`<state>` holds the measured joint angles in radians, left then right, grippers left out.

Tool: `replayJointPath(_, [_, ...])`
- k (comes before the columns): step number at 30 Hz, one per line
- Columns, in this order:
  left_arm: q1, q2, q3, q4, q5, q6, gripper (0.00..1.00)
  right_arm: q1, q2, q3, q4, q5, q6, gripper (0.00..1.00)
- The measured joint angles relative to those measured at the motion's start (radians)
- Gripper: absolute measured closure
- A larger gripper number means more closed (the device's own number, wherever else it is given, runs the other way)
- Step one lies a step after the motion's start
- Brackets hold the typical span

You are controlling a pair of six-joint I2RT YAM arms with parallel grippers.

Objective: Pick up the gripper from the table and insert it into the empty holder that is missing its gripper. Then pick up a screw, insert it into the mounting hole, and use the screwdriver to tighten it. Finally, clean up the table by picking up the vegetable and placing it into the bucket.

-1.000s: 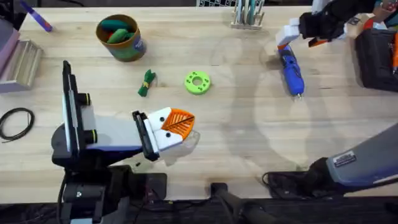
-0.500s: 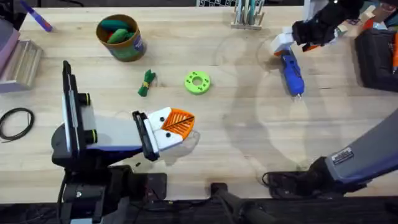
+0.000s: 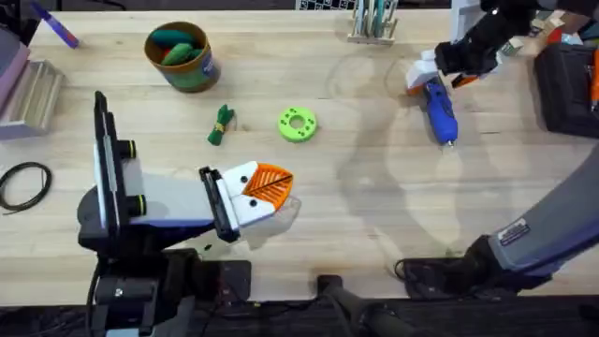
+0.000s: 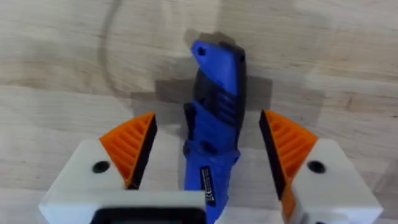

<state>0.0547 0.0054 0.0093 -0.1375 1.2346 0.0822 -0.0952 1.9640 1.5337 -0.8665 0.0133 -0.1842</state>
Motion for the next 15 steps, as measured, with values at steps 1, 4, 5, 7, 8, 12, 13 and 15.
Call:
replayJointPath(1, [0.0, 0.0, 0.0, 0.0, 0.0, 0.0, 0.988, 0.0, 0.009, 0.0, 0.0, 0.007, 0.004, 0.01])
replayJointPath(4, [0.0, 0.0, 0.0, 0.0, 0.0, 0.0, 0.988, -0.001, 0.039, 0.0, -0.002, 0.023, 0.016, 0.01])
replayJointPath(5, [0.0, 0.0, 0.0, 0.0, 0.0, 0.0, 0.988, -0.001, 0.047, 0.0, -0.002, 0.025, 0.021, 0.01])
replayJointPath(7, [0.0, 0.0, 0.0, 0.0, 0.0, 0.0, 0.988, -0.001, 0.056, 0.0, -0.002, 0.028, 0.031, 0.01])
replayJointPath(8, [0.0, 0.0, 0.0, 0.0, 0.0, 0.0, 0.988, -0.001, 0.057, 0.0, -0.004, 0.028, 0.036, 0.01])
replayJointPath(12, [0.0, 0.0, 0.0, 0.0, 0.0, 0.0, 0.988, -0.001, 0.057, -0.001, -0.02, 0.033, 0.051, 0.01])
replayJointPath(13, [0.0, 0.0, 0.0, 0.0, 0.0, 0.0, 0.988, -0.001, 0.057, -0.002, -0.02, 0.033, 0.052, 0.01])
replayJointPath(15, [0.0, 0.0, 0.0, 0.0, 0.0, 0.0, 0.988, -0.001, 0.056, -0.005, -0.019, 0.035, 0.054, 0.01])
